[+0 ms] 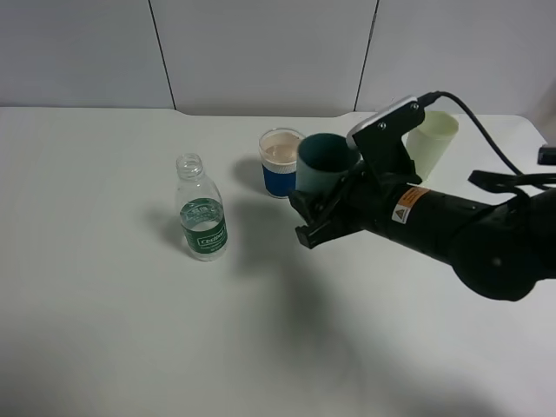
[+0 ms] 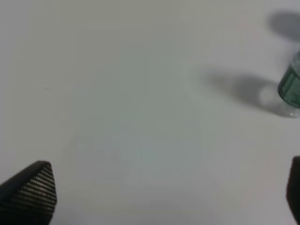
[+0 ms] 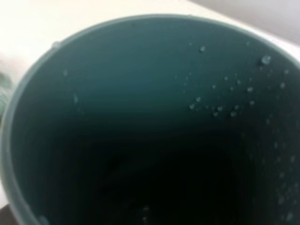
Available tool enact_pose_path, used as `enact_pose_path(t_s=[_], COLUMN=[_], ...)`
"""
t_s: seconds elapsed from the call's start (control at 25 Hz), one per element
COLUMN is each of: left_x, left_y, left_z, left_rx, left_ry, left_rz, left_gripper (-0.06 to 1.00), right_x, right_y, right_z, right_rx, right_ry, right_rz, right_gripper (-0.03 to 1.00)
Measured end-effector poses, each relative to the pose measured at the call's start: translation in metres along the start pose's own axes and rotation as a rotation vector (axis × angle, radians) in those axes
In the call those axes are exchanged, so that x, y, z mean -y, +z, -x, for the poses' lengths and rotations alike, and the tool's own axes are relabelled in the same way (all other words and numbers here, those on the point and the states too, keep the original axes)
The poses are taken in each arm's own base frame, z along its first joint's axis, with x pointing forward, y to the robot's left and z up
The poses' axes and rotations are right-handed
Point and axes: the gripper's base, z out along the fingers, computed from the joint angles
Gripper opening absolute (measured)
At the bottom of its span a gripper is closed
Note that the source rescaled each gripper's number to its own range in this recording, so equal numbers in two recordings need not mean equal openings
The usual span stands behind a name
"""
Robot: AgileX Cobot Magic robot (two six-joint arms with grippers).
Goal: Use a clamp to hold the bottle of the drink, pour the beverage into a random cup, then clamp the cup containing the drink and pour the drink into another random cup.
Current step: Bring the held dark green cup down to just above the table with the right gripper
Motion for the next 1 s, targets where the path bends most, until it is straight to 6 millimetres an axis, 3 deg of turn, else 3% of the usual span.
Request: enact_pose_path(t_s=[0.28,0.56,1.0], left_x=[0.000,0.000,0.000], left_y=[0.000,0.000,0.000], left_z=[0.000,0.000,0.000], left_rx=[0.000,0.000,0.000], left_ry=[0.000,0.000,0.000], left_rz=[0.000,0.000,0.000], left_gripper=[1.00,1.00,1.00], right_x=[0.000,0.000,-0.003], right_y=[0.016,0.031,0.039], right_z=[-0.037,-0.059,-0.087], right_rx=[-0.034,0.037,-0.021], right_ry=[-0.002,0.032,0.091], right_rz=[-0.058,-0.098,-0.104], right_gripper=[0.00,0.00,0.00])
